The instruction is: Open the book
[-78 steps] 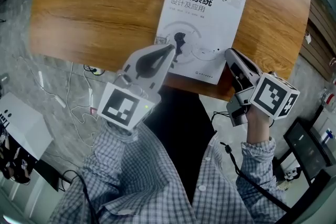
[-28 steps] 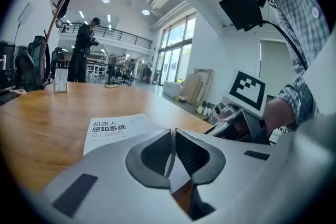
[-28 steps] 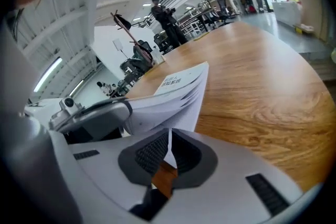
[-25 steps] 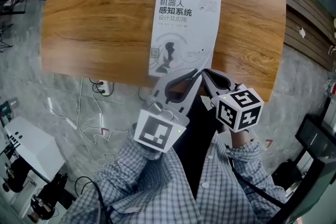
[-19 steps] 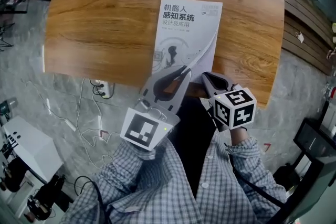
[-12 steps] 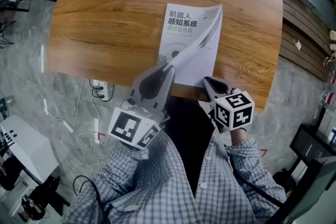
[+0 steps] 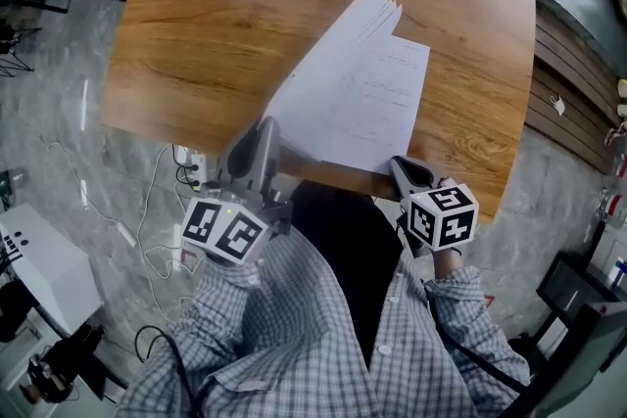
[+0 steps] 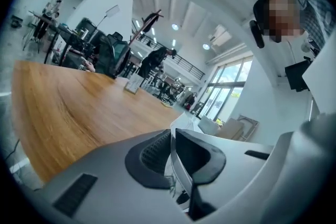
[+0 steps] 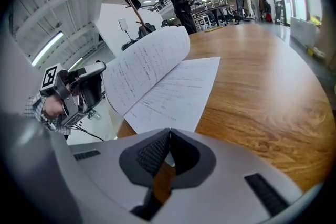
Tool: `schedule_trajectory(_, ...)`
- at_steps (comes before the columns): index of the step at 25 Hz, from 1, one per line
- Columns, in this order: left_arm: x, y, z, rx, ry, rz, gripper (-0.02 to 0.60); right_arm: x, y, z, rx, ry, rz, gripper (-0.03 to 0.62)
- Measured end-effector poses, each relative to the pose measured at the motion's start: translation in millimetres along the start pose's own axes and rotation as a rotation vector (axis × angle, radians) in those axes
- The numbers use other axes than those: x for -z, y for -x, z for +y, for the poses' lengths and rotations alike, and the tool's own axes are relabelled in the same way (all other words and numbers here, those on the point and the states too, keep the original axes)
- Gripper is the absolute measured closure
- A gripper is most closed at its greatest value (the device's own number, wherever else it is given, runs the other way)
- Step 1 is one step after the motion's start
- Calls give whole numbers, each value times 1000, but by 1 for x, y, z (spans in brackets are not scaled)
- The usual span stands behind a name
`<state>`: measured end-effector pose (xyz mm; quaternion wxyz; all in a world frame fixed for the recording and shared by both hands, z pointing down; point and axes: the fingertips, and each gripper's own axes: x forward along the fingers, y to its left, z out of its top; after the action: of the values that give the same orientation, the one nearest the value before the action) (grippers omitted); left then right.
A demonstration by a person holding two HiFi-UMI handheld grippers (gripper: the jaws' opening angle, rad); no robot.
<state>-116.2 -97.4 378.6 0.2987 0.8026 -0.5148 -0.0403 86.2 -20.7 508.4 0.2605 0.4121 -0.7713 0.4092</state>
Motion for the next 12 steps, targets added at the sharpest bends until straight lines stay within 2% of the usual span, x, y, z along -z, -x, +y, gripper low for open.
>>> schedule_trajectory(7, -1, 12, 43, -94, -16, -6, 546, 0, -1, 1, 6, -6, -4, 572)
schedule_trajectory(12, 5, 25, 80, -189, 72, -20, 546, 0, 0, 0, 14, -12, -6, 572)
